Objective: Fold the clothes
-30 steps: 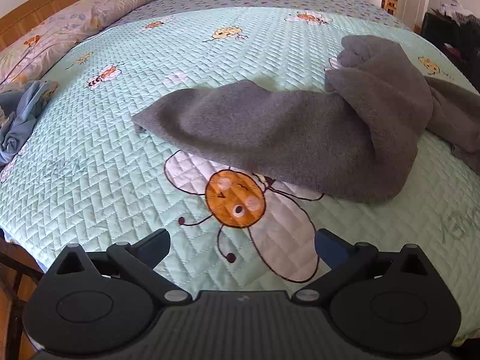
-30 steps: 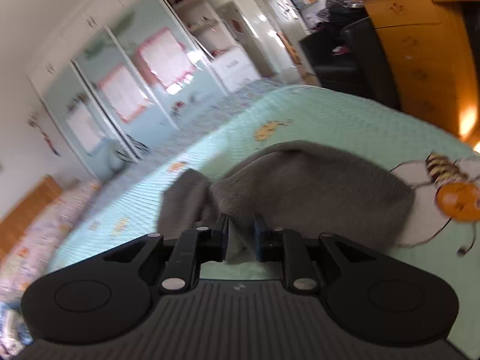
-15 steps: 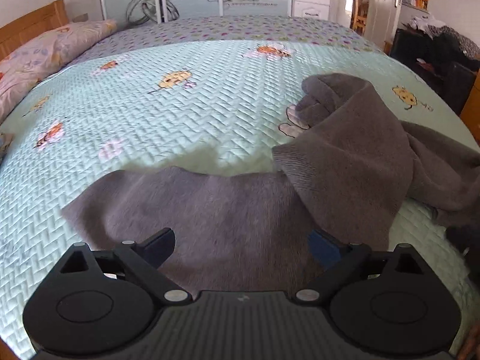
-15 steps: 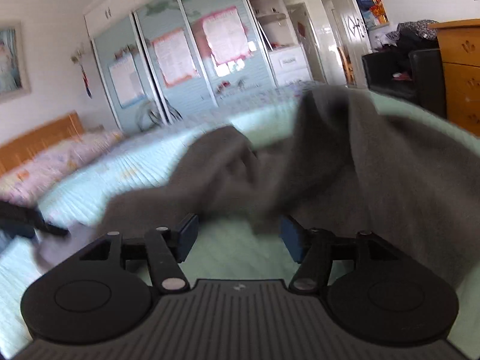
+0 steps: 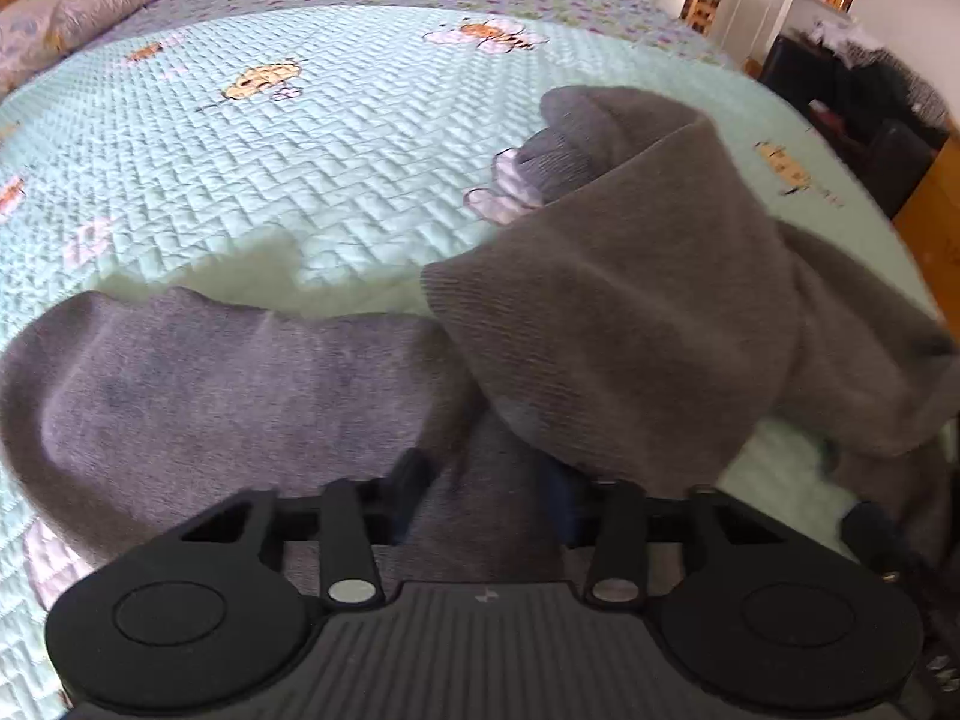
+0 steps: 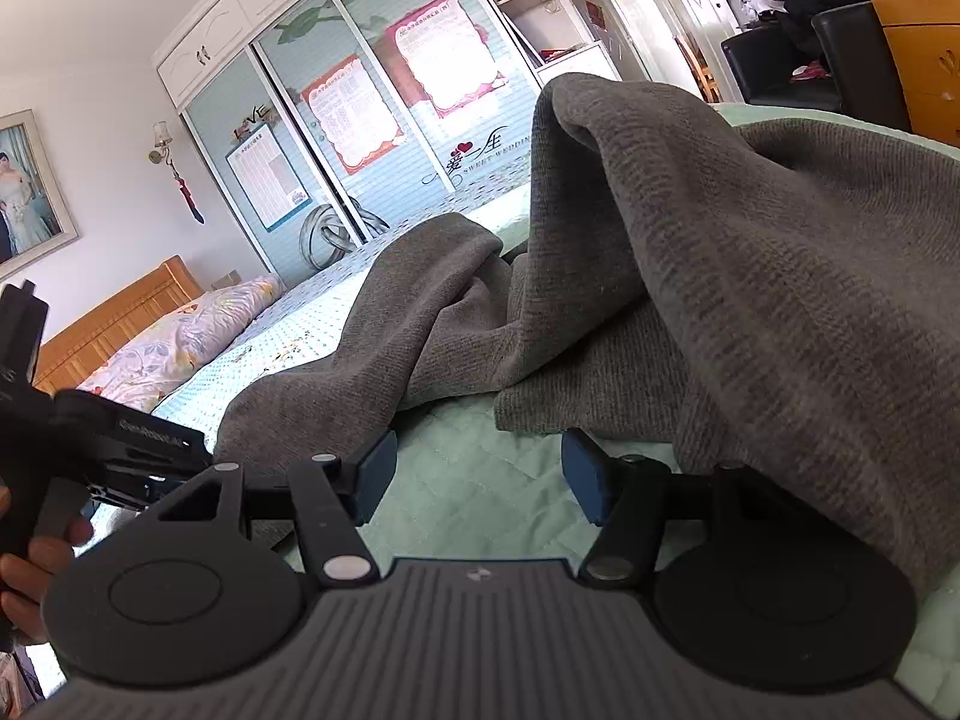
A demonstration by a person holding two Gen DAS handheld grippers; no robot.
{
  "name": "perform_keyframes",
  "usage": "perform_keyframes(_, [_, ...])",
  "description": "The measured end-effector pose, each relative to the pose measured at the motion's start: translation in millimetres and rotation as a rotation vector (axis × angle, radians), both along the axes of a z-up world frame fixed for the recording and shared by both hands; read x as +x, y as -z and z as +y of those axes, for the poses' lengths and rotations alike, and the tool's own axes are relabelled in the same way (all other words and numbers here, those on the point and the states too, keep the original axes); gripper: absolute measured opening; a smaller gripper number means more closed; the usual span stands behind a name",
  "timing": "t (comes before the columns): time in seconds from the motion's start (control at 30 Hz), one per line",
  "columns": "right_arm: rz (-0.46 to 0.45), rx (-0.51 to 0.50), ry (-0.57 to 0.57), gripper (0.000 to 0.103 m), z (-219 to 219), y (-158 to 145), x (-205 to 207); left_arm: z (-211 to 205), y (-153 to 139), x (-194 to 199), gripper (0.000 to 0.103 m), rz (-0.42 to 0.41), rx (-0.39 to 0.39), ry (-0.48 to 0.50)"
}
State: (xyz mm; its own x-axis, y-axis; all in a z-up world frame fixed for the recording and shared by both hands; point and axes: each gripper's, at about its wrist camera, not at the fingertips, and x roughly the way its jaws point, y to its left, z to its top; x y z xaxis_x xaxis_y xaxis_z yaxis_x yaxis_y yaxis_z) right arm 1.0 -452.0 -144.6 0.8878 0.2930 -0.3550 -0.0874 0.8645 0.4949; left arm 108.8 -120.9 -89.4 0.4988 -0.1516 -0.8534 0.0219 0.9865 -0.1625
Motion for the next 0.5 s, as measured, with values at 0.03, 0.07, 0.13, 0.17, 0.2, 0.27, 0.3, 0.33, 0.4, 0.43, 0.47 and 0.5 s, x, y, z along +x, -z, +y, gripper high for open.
perform_keyframes(0.03, [0.0, 0.002, 0.0, 0.063, 0, 1, 2, 0, -1, 0, 0.022, 0.002, -0.014, 0.002])
perform_keyframes(0.07, [-0.001, 0.003, -0.001, 0.063, 1, 1, 4, 0, -1, -1, 0.017, 0.004, -0.027, 0.005])
perform_keyframes(0.13, [-0.002, 0.006, -0.001, 0.063, 2, 2, 5, 1, -3, -1, 0.015, 0.007, -0.054, 0.009])
perform_keyframes(0.17, [-0.002, 0.007, -0.002, 0.063, 1, 2, 6, 1, -4, -2, 0.015, 0.009, -0.068, 0.011])
perform_keyframes(0.2, [-0.003, 0.009, -0.002, 0.063, 0, 4, 7, 1, -4, -2, 0.016, 0.011, -0.082, 0.014])
perform_keyframes(0.27, [-0.003, 0.01, -0.003, 0.063, 1, 4, 8, 3, -6, -3, 0.04, 0.023, -0.096, -0.008])
perform_keyframes(0.3, [-0.003, 0.011, -0.003, 0.063, 1, 4, 9, 5, -7, -4, 0.046, 0.025, -0.115, -0.025])
perform_keyframes(0.33, [-0.004, 0.012, -0.003, 0.063, 1, 5, 10, 8, -8, -5, 0.055, 0.024, -0.133, -0.04])
perform_keyframes(0.4, [-0.004, 0.012, -0.003, 0.063, 2, 5, 11, 11, -16, -9, 0.062, -0.001, -0.16, -0.056])
perform_keyframes(0.43, [-0.004, 0.012, -0.003, 0.063, 3, 5, 11, 13, -20, -11, 0.066, -0.013, -0.174, -0.064])
perform_keyframes(0.47, [-0.004, 0.012, -0.003, 0.063, 3, 5, 11, 14, -24, -12, 0.07, -0.024, -0.185, -0.07])
perform_keyframes(0.5, [-0.004, 0.013, -0.003, 0.063, 3, 5, 11, 14, -28, -13, 0.071, -0.028, -0.189, -0.072])
